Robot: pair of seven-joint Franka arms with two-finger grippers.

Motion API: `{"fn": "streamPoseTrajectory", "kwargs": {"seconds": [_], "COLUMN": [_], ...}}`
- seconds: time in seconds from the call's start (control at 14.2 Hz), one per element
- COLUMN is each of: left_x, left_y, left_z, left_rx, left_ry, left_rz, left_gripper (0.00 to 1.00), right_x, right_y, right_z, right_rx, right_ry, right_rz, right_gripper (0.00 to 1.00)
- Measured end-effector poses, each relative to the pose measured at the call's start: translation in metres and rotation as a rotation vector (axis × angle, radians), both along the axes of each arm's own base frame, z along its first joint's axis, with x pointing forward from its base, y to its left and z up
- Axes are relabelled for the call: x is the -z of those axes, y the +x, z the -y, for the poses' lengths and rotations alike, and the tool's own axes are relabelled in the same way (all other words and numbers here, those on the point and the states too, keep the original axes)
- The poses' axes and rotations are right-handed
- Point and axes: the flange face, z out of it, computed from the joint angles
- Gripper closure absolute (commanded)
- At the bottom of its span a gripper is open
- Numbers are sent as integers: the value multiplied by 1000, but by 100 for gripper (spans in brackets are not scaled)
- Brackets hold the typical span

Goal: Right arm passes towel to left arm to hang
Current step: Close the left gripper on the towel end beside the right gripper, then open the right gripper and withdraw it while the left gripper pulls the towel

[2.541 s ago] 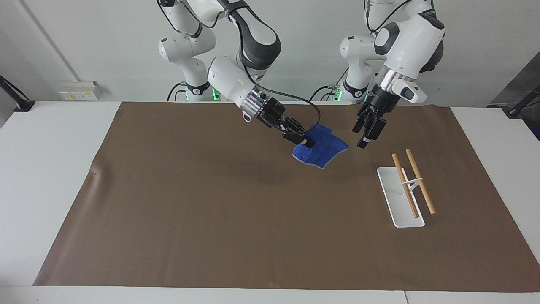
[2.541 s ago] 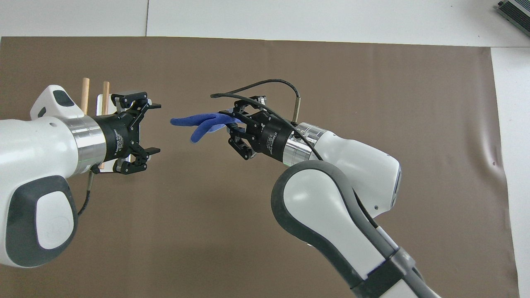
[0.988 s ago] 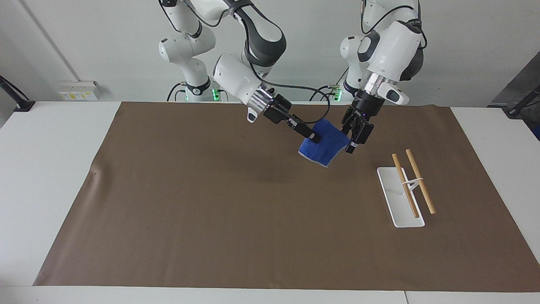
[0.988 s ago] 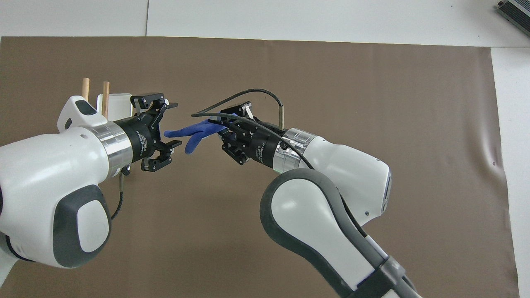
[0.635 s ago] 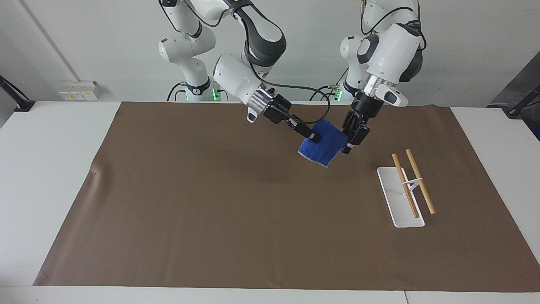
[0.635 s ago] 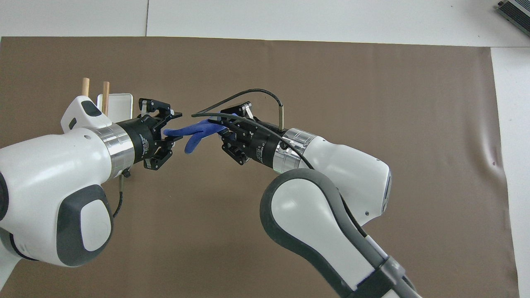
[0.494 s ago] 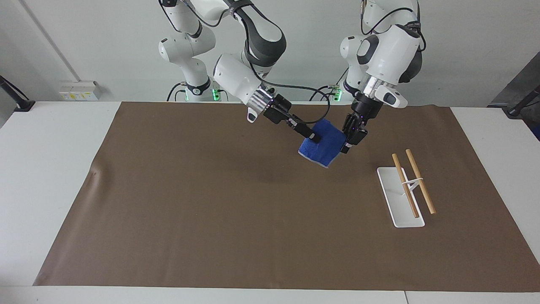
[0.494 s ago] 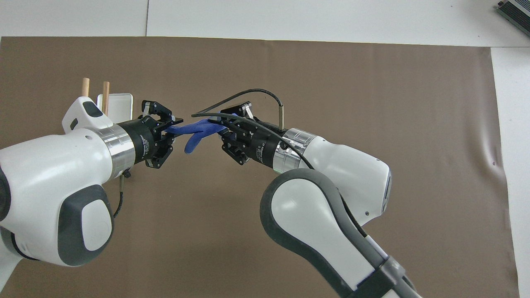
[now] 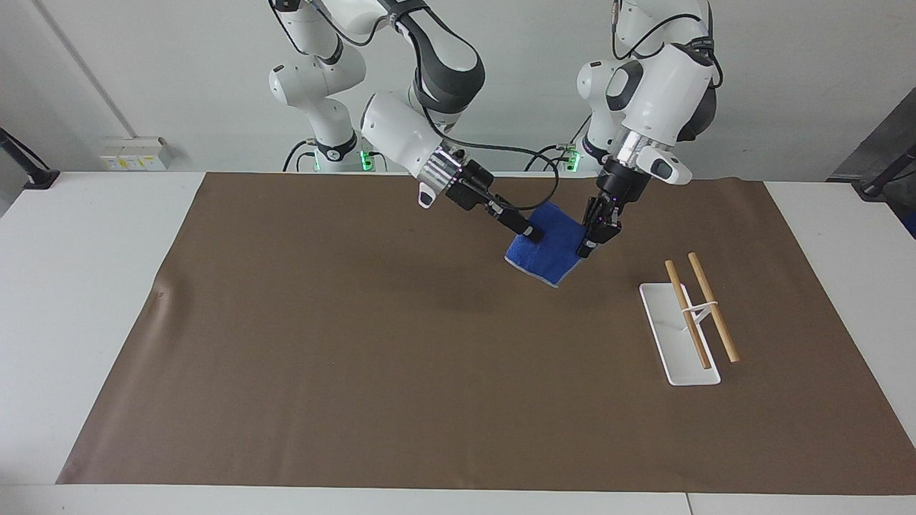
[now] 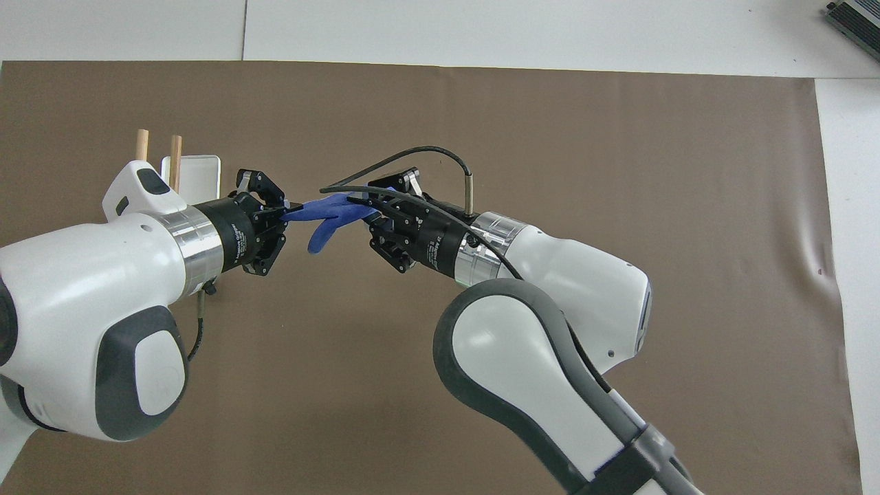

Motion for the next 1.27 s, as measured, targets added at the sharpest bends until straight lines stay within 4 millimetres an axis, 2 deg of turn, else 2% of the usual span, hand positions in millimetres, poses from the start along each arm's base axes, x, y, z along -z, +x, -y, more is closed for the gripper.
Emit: {"fn": "streamPoseTrajectory", "kwargs": {"seconds": [0.07,0.14,0.21,0.42,0.64,0.92,1.27], "left_x": [0,0,0,-4,-9,-5,-4], "left_y": [0,0,0,3,9,18,25], "left_z": [0,-1,-1,-1,-5,-18,-38], "left_rx": [0,-1,-1,4,86,274,446], "left_ry": [0,0,0,-1,37,139,246], "left_rz": [0,0,1,14,63,148,229], "left_gripper": [100,100,100,100,100,100,100], "right_x": [0,0,0,3,9,24,30], "right_y": [0,1,2,10,27,48,71], "right_z": [1,1,3,15,40,86,137], "right_rx": [0,-6,-18,-63,-159,-271,-498], "right_ry": [-2,-11,-26,-104,-281,-532,-851], "right_rz": [4,20,47,167,348,482,584], "right_gripper": [24,5,2,0,0,0,0]}}
